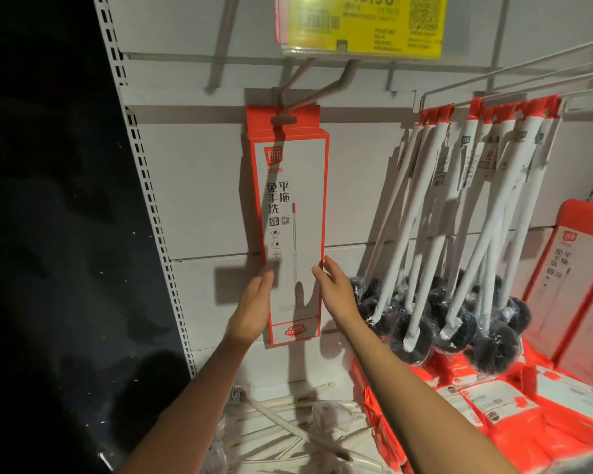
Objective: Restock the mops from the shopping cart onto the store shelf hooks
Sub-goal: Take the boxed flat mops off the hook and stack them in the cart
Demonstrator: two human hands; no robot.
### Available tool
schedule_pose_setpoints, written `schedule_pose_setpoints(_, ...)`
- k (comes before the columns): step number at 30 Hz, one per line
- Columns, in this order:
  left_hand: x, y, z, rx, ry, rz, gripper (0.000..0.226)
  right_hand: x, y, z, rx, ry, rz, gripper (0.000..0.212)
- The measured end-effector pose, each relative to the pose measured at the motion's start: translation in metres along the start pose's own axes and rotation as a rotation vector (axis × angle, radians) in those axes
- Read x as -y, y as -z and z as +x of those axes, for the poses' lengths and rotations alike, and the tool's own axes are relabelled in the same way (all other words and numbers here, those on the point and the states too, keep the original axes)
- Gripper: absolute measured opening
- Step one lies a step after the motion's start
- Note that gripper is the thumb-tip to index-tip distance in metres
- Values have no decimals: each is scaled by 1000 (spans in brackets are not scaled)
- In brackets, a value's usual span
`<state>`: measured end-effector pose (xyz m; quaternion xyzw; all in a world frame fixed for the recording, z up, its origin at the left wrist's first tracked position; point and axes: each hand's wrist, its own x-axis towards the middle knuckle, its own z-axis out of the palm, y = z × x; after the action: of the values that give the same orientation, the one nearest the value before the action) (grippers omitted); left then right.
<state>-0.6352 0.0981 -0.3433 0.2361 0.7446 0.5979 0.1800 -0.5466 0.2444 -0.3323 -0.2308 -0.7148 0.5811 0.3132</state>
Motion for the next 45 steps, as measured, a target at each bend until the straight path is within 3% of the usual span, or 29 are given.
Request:
schedule_pose_setpoints(4,-3,-11,-23,1,-224,210,63,11,21,-30,-73,74,-84,53)
schedule_pose_setpoints(10,-31,-34,-87,-62,-399,840,71,33,80,-96,-212,283,-430,46)
schedule_pose_setpoints(14,-53,-68,-141,-31,-476,1013,84,38,134,-150,-279,324,-603,57)
schedule_pose_setpoints(20,-81,-146,-238,47,-598,978,92,37,231,-254,-396,254,-770,67)
schedule_pose_setpoints(26,-84,-241,-335,203,-654,852,82,24,330,-370,-530,76,-785,53)
schedule_pose_setpoints(30,-79,-304,-396,311,-673,776,89,12,387,-445,-598,-25,-769,56)
schedule_pose_setpoints(45,-99,-510,-583,836,-898,686,96,-6,560,-664,-1039,-328,-765,56)
